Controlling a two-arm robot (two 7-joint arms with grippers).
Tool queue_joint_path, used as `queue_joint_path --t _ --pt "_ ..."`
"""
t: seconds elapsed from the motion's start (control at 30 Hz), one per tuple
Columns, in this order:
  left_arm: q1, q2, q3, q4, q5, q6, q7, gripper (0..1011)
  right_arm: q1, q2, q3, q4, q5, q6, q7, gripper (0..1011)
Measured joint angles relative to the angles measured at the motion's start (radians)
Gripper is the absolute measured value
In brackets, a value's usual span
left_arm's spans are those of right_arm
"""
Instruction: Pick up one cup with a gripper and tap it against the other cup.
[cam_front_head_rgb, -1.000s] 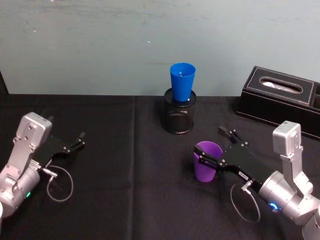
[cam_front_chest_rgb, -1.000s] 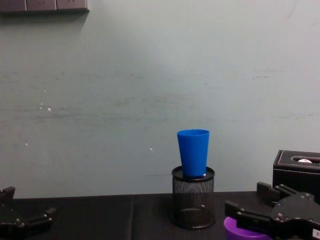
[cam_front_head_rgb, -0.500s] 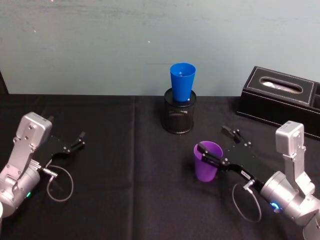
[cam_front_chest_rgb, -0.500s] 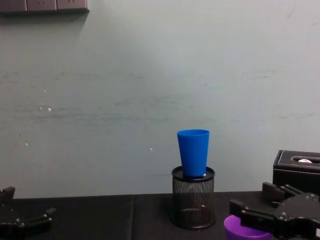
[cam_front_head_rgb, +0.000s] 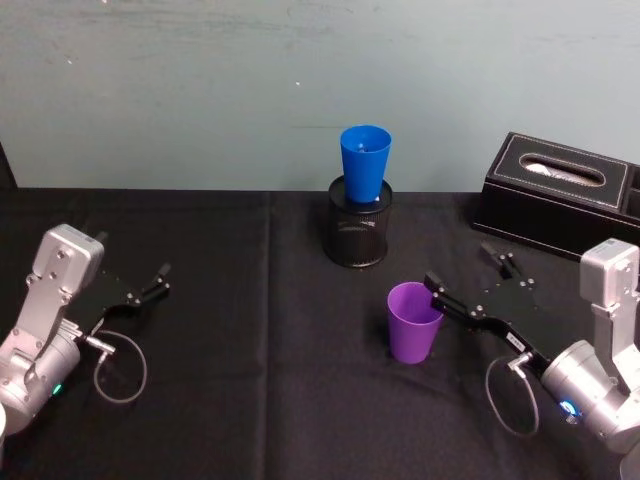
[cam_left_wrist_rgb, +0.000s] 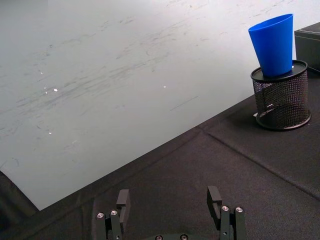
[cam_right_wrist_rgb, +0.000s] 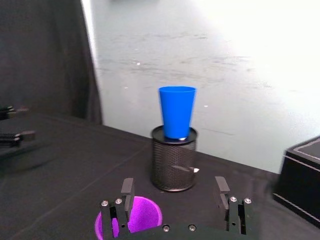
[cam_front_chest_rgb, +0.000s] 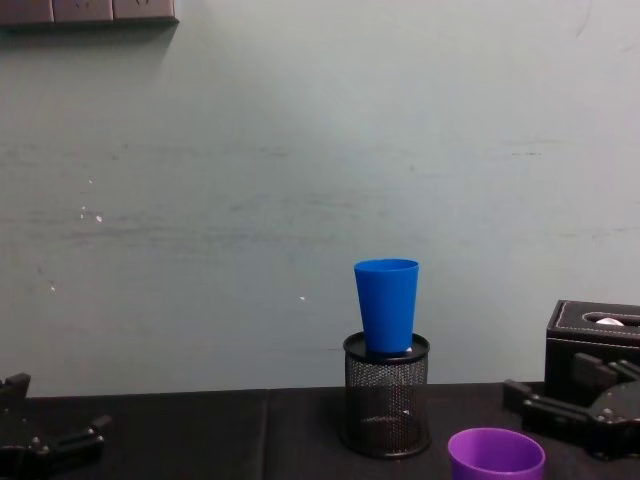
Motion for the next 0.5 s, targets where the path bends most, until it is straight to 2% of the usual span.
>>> queue_joint_path --t 0.37,0.5 --pt "0.000 0.000 0.000 0.000 0.000 0.000 0.000 1011 -0.034 -0.014 0.071 -0.011 -0.013 0.003 -0.062 1003" --pt "0.000 0.000 0.000 0.000 0.000 0.000 0.000 1011 -0.036 -0.018 0.084 -0.011 -0.017 0.003 -0.065 1003"
